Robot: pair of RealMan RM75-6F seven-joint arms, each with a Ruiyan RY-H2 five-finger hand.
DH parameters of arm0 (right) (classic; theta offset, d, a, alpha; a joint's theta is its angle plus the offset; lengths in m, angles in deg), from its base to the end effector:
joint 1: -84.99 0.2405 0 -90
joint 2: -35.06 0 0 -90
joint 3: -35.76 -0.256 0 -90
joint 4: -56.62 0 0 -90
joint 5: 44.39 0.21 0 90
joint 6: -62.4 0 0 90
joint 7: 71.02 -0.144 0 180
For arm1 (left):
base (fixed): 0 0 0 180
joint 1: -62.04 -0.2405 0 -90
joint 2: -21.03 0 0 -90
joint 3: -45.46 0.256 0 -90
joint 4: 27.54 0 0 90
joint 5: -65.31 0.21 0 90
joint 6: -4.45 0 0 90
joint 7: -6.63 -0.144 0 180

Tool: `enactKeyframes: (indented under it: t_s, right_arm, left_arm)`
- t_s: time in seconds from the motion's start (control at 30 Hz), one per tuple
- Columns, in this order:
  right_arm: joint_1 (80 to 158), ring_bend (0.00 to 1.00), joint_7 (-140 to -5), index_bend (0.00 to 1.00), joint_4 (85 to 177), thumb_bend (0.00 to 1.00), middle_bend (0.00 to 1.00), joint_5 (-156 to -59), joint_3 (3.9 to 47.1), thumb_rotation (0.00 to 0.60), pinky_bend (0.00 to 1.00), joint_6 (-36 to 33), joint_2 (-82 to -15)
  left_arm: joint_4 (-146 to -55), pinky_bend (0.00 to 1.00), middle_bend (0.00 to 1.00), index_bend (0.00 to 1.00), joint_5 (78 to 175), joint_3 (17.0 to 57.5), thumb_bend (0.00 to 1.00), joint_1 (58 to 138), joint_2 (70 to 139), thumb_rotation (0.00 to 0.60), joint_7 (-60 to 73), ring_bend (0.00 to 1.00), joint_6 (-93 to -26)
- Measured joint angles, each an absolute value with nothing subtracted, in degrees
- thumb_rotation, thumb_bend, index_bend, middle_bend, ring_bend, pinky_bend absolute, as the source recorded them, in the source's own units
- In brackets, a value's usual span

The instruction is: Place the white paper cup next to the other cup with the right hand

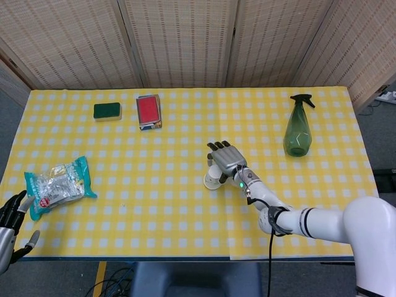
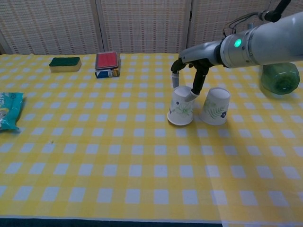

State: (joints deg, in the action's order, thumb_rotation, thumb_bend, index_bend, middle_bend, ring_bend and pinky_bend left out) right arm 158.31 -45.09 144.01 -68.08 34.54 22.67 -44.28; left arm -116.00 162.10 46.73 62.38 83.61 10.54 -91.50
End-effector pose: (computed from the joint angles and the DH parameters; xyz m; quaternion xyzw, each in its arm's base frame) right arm -0.0750 -0.4025 -0.0041 0.7941 -0.4167 0.2285 0.3788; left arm -0.3075 0.1397 0.1768 -0.6177 -0.3337 -0.4280 0.5692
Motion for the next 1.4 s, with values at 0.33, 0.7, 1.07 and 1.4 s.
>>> enactKeyframes:
  t_s: [0.33, 0.7, 1.07, 1.4]
  right_arm:
    - [159.4, 0.0, -44.3, 0.12, 143.5, 0.24, 0.0, -66.3, 35.0, 0.6, 0.0, 24.5, -44.5]
    - [159.2, 0.0, -45.7, 0.0, 150.3, 0.21, 0.0, -66.9, 34.2, 0.6, 0.0, 23.0, -37.8]
    - [145.3, 0.0, -52.7, 0.0, 166.4, 0.18, 0.0, -89.6, 35.0, 0.6, 0.0, 8.9, -24.9]
    - [118.0, 0.0, -62.2, 0.0, 166.0, 0.18, 0.0, -123.5, 43.9, 0.6, 0.0, -16.8, -20.9]
  left_arm:
    - [-115.9, 0.2, 0.0, 0.0, 162.4, 46.7, 0.38, 62.1, 83.6, 0.6, 10.8, 0.05, -92.2]
    - [-115.8, 0.2, 0.0, 0.0, 163.0, 46.7, 0.38, 62.0, 83.8, 0.6, 10.0, 0.05, -92.6]
    - [-116.1, 0.2, 0.0, 0.0, 161.5, 46.6, 0.38, 63.4, 84.3, 0.6, 7.3, 0.05, -88.2]
    - [-116.9, 0.2, 0.0, 0.0, 163.2, 46.9, 0.38, 64.9, 85.1, 0.6, 4.5, 0.05, -86.8]
